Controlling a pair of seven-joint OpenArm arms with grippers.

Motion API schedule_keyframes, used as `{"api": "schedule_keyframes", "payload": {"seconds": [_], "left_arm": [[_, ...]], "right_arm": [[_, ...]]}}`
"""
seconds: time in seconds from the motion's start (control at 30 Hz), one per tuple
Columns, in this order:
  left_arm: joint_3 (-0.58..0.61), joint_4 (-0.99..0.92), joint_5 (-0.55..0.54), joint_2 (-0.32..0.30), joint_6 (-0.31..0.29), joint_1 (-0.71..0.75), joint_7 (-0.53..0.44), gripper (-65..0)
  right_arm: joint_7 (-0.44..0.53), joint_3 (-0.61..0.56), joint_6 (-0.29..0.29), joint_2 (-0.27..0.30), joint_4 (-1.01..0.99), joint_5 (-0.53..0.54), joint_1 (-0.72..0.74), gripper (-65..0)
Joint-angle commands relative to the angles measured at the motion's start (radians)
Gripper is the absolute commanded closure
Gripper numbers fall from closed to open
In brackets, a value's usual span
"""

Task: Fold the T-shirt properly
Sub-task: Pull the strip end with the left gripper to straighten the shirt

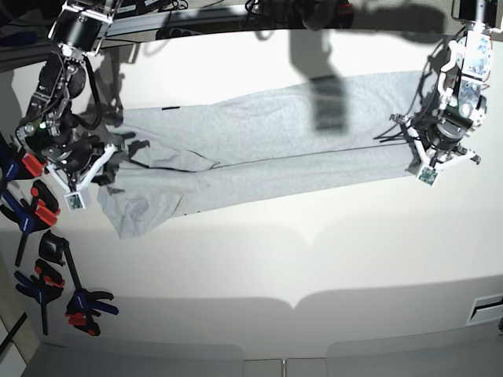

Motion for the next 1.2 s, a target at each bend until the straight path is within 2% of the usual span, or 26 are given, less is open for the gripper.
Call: {"api": "schedule_keyframes", "payload": {"seconds": [0.0,0.23,0.53,0.7,0.9,1.17], "left_arm": [[-0.007,0.019,0.006,-0.017,0.008,-0.011,-0.003,0.0],[-0.007,0.027,-0.002,-0.017,0.009,0.003,0.009,0.0],[-0.007,0.150,0.000,-0.017,0.009,0.092,0.002,0.0],[-0.007,0.150,0.000,-0.018,0.009,0.094,0.032,0.0],[-0.007,0.150,-0.001,-0.017,0.009,0.108,0.024,0.0],[-0.007,0.148,-0.001,-0.018,0.009,0.109,0.024,0.0]], "right_arm": [[0.019,0.005,-0.001,0.019,0.021,0.010,0.011,0.0],[0.005,0.005,-0.001,0.019,0.023,0.002,0.003,0.0],[-0.009,0.005,-0.001,0.019,0.023,0.003,0.003,0.0],[-0.054,0.005,-0.003,0.019,0.087,0.033,-0.043,0.0],[-0.040,0.005,-0.034,0.019,0.155,0.021,-0.078,0.0],[-0.017,0.005,-0.035,0.019,0.151,0.021,-0.077,0.0]]}}
